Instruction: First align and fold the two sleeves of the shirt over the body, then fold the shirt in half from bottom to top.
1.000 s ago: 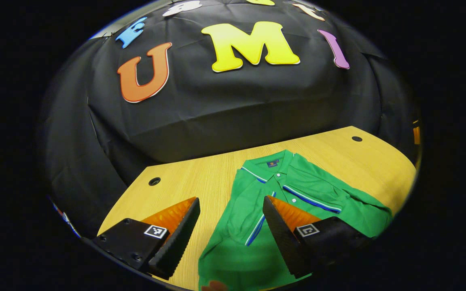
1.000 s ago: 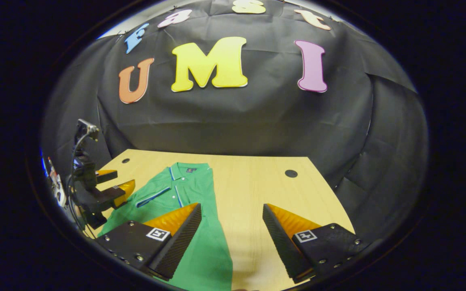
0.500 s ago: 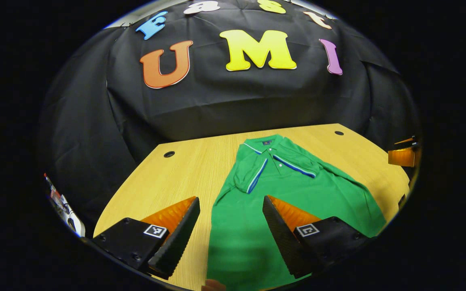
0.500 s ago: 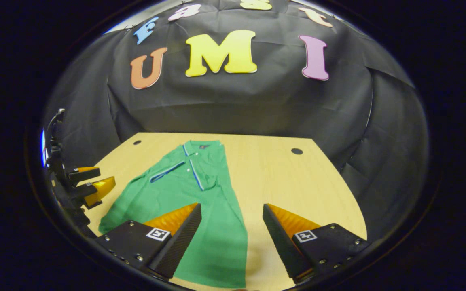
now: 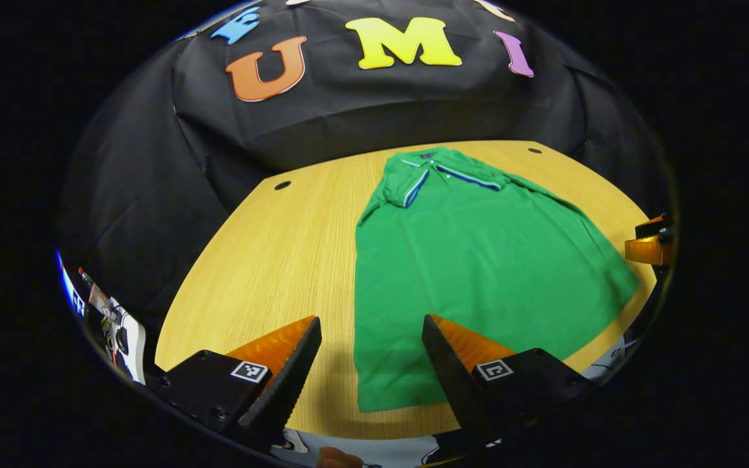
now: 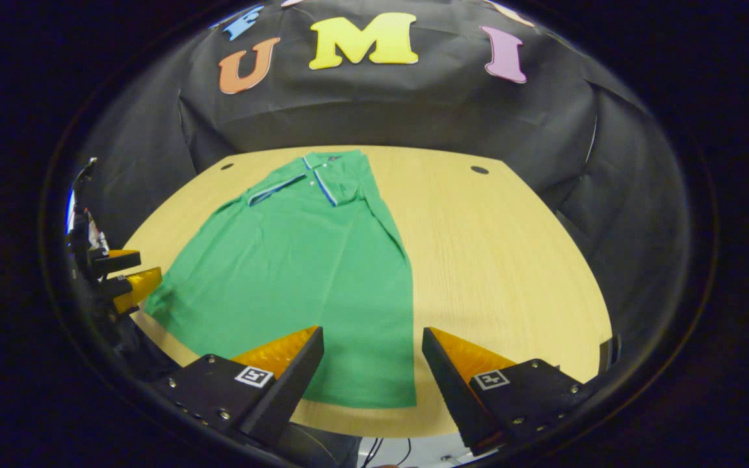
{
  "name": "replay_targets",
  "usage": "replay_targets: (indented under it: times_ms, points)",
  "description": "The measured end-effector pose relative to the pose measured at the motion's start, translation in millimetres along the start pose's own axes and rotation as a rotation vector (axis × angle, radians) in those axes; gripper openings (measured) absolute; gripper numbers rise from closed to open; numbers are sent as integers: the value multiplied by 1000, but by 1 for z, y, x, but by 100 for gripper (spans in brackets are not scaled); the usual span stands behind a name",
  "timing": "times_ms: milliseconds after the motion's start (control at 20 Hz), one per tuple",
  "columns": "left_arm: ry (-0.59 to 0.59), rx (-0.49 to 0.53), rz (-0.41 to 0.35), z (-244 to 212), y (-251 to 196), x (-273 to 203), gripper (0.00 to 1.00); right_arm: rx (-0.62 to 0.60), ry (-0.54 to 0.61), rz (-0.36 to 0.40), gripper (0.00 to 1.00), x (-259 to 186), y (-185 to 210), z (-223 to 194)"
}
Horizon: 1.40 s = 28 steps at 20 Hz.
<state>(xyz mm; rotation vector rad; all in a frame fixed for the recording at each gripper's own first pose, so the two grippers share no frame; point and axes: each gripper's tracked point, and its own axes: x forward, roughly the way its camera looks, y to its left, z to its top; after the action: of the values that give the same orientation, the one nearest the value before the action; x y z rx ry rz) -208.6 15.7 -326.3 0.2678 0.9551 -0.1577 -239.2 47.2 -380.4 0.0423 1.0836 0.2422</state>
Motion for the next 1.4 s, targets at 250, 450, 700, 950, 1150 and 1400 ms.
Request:
replay_targets:
  times_ms: [250,450,700,950,1150,1400]
  points:
    - [61,1,-10,-31,-7,-4,100,-3,87,-3,96,7,1,-40]
    - [60,-8,5,-34,-10,-5,100,31,111,-2,98,11,-3,-48]
    - [101,-186,-75,-44,-32,-6,97,33,140,-3,98,13,2,-49]
    - [124,-228,-105,-35,-32,0,7,191,139,102,4,18,28,-44]
    - [133,-217,-99,-36,-32,-1,3,197,147,117,4,19,29,-42]
    - [143,-220,-122,-36,-37,-6,3,143,150,106,4,19,31,-37]
